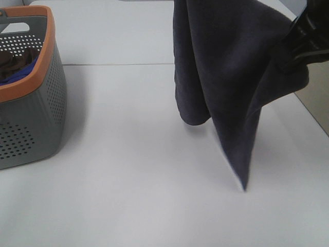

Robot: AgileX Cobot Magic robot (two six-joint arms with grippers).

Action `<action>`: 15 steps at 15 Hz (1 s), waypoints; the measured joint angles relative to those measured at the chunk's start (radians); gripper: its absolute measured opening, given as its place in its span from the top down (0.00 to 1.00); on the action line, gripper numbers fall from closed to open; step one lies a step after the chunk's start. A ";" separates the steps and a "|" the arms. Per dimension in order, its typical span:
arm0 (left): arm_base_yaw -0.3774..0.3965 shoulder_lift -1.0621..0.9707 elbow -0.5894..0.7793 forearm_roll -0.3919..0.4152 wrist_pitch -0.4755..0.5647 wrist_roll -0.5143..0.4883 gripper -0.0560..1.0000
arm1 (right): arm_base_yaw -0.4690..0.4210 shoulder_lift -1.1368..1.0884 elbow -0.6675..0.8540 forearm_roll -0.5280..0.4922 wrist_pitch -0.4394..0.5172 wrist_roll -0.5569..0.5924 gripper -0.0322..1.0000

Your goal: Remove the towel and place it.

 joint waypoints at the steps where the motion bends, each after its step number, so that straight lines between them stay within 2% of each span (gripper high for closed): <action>1: 0.000 0.001 0.000 0.005 -0.003 -0.031 0.95 | 0.000 0.000 -0.003 -0.021 -0.002 0.004 0.97; 2: 0.000 0.007 0.000 0.016 -0.030 -0.182 0.95 | 0.000 0.000 -0.004 -0.107 -0.036 0.006 0.97; 4: 0.000 0.032 0.000 0.063 -0.095 -0.272 0.95 | 0.000 0.002 -0.004 -0.208 -0.120 0.006 0.97; 8: 0.008 0.097 0.000 0.211 -0.203 -0.359 0.95 | 0.000 0.064 -0.004 -0.443 -0.360 0.010 0.97; 10: 0.029 0.113 0.000 0.233 -0.270 -0.417 0.95 | 0.000 0.111 -0.004 -0.525 -0.453 0.034 0.97; 13: 0.087 0.154 0.000 0.245 -0.429 -0.470 0.95 | -0.011 0.223 -0.018 -0.748 -0.577 0.147 0.97; 15: 0.117 0.199 0.000 0.250 -0.528 -0.473 0.95 | -0.078 0.323 -0.092 -0.847 -0.648 0.253 0.97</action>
